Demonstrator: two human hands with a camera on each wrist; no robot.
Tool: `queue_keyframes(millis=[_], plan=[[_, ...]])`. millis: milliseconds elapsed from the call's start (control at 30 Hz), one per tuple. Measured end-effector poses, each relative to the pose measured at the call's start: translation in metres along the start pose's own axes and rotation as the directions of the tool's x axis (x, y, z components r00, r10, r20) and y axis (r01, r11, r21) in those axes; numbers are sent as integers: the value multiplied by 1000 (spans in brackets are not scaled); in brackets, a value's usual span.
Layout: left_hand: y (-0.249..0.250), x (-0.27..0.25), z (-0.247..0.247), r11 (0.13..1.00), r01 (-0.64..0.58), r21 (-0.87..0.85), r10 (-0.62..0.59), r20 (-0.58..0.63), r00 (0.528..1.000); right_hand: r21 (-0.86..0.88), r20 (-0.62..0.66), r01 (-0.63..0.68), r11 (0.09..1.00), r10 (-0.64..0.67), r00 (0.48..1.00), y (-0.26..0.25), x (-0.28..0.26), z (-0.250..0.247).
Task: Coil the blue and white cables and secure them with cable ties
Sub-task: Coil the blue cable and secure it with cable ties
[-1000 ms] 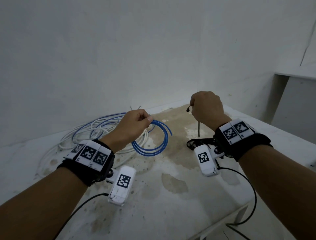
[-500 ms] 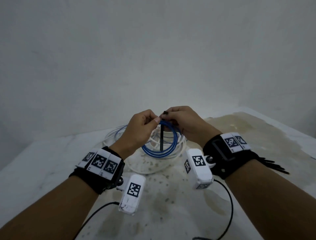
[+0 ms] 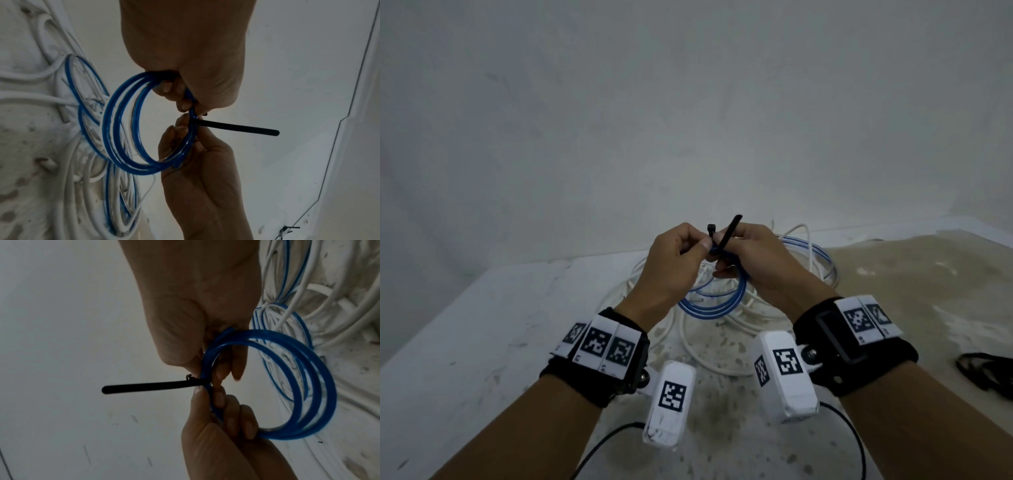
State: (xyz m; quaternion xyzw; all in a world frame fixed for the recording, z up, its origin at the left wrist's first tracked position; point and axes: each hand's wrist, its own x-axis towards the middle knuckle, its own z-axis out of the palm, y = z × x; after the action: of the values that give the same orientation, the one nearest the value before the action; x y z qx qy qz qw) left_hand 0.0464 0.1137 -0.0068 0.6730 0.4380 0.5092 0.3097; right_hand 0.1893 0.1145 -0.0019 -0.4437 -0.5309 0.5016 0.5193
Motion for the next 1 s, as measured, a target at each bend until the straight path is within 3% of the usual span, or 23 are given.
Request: queue_keyframes(millis=[100, 233, 400, 467, 533, 600, 667, 833, 1000], plan=[[-11, 3, 3, 994, 95, -56, -95, -2, 995, 13, 20, 22, 1000, -22, 1000, 10, 1, 1], [-16, 7, 3, 997, 72, 32, -73, 53, 996, -2, 20, 33, 999, -33, 999, 20, 5, 2], [-12, 13, -3, 991, 117, 61, -116, -10, 993, 37, -32, -32, 999, 33, 999, 22, 14, 7], [-9, 18, -7, 986, 146, 85, -143, -30, 989, -86, -32, -29, 996, 26, 999, 17, 20, 10], [-8, 23, -12, 978, 197, 72, -192, -75, 979, -328, -64, 62, 943, -88, 994, 11, 26, 10], [-8, 30, -18, 968, 247, 38, -240, -126, 962, -521, 13, 196, 831, -221, 975, 3, 30, 7], [-8, 35, -25, 953, 302, -12, -300, -163, 940, -586, 134, 310, 749, -287, 948, -4, 27, 4], [-11, 36, -23, 928, 356, -113, -370, -150, 917, -507, 198, 439, 742, -395, 897, -9, 24, 10], [-21, 36, -18, 927, 355, -121, -370, -143, 918, -327, 51, 420, 847, -428, 902, 2, 31, 19]])
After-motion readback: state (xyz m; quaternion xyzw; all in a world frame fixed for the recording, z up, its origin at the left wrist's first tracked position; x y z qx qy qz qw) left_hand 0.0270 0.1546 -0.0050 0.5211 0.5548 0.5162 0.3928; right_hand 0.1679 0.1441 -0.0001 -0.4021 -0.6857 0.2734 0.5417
